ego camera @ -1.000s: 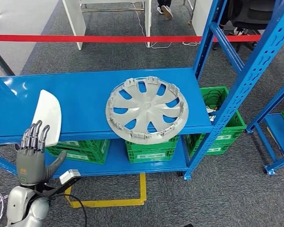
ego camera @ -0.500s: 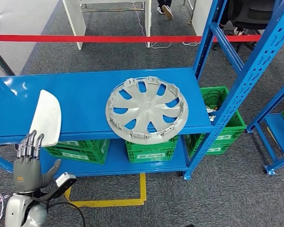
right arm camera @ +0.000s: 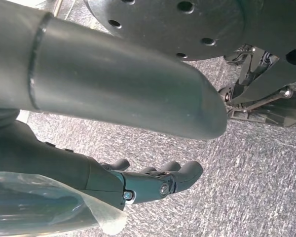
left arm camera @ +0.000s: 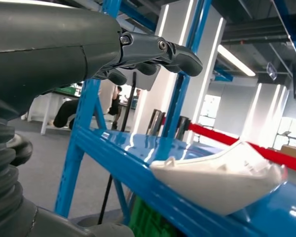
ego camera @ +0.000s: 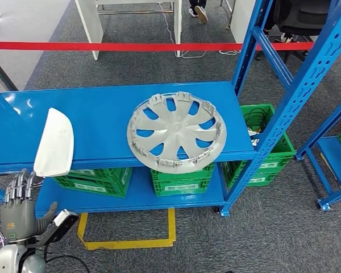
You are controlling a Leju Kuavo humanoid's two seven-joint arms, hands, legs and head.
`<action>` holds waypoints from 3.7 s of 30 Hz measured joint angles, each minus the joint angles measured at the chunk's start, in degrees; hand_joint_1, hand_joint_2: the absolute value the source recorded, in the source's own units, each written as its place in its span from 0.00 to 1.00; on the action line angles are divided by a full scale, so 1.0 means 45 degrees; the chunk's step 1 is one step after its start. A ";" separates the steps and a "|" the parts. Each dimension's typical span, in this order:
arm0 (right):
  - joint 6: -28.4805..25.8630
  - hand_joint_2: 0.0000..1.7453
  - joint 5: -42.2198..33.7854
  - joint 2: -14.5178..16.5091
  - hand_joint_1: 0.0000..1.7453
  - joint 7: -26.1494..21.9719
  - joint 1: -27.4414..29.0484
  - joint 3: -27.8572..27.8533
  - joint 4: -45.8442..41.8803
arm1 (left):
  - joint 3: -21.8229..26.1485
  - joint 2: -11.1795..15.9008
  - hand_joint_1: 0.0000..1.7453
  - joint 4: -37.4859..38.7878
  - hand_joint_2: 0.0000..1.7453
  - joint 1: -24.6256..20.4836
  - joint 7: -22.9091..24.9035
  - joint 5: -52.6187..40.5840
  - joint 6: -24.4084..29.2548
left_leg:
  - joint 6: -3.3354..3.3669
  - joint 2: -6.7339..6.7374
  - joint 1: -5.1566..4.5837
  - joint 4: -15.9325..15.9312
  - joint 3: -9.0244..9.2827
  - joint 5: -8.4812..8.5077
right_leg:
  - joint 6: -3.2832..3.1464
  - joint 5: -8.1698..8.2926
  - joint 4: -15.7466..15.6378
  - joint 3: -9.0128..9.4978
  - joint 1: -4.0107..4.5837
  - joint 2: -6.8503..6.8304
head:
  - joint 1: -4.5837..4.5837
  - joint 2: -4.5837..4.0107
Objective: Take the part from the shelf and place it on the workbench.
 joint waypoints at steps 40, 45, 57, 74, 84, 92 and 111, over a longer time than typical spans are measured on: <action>0.0199 0.00 0.0504 -0.0078 0.00 0.0216 -0.0091 0.0085 0.0001 | -0.3660 0.2074 0.00 0.2378 1.00 -0.2366 0.4897 -0.2528 0.0034 | 0.0000 0.0000 0.0000 0.0002 0.0000 0.0010 | 0.0005 0.0006 0.0001 -0.0002 0.0000 0.0001 | -0.0002 0.0000; 0.0203 0.00 0.0568 -0.0119 0.00 0.0216 -0.0097 0.0129 0.0001 | -0.4182 0.2311 0.00 0.2756 1.00 -0.2645 0.5197 -0.2416 0.0034 | -0.0001 0.0000 0.0001 0.0002 0.0000 0.0010 | 0.0005 0.0006 0.0001 -0.0001 0.0000 0.0001 | -0.0001 0.0000; 0.0203 0.00 0.0638 -0.0141 0.00 0.0289 -0.0098 0.0141 0.0001 | -0.4603 0.2479 0.00 0.3271 1.00 -0.2824 0.5530 -0.2271 0.0034 | -0.0001 0.0001 0.0001 0.0002 0.0000 0.0010 | 0.0005 0.0006 0.0001 -0.0002 0.0000 0.0002 | -0.0002 0.0000; 0.0185 0.00 0.0597 -0.0160 0.00 0.0328 -0.0101 0.0141 0.0001 | -0.5155 0.3213 0.00 0.4733 1.00 -0.3413 0.7196 -0.2901 0.0038 | -0.0002 0.0001 0.0002 0.0002 -0.0001 0.0011 | 0.0005 0.0007 0.0002 -0.0001 0.0001 0.0002 | 0.0000 0.0000; 0.0154 0.00 0.0554 -0.0165 0.00 0.0328 -0.0100 0.0141 0.0001 | -0.5463 0.3401 0.00 0.5197 1.00 -0.3634 0.7433 -0.2912 0.0039 | -0.0002 0.0001 0.0000 0.0002 -0.0001 0.0011 | 0.0005 0.0007 0.0001 -0.0002 0.0000 0.0002 | -0.0002 0.0000; 0.0146 0.00 0.0529 -0.0165 0.00 0.0328 -0.0098 0.0141 0.0001 | -0.5704 0.3562 0.00 0.5327 1.00 -0.3821 0.7463 -0.2872 0.0039 | -0.0002 0.0001 0.0002 0.0002 0.0000 0.0012 | 0.0004 0.0007 0.0002 -0.0001 0.0000 0.0002 | -0.0002 0.0000; 0.0135 0.00 0.0533 -0.0165 0.00 0.0318 -0.0098 0.0141 0.0001 | -0.5897 0.3837 1.00 0.5328 1.00 -0.3850 0.7427 -0.2784 0.0057 | -0.0002 0.0002 0.0001 0.0002 0.0000 0.0012 | 0.0004 0.0007 0.0002 -0.0001 0.0000 0.0002 | -0.0001 0.0000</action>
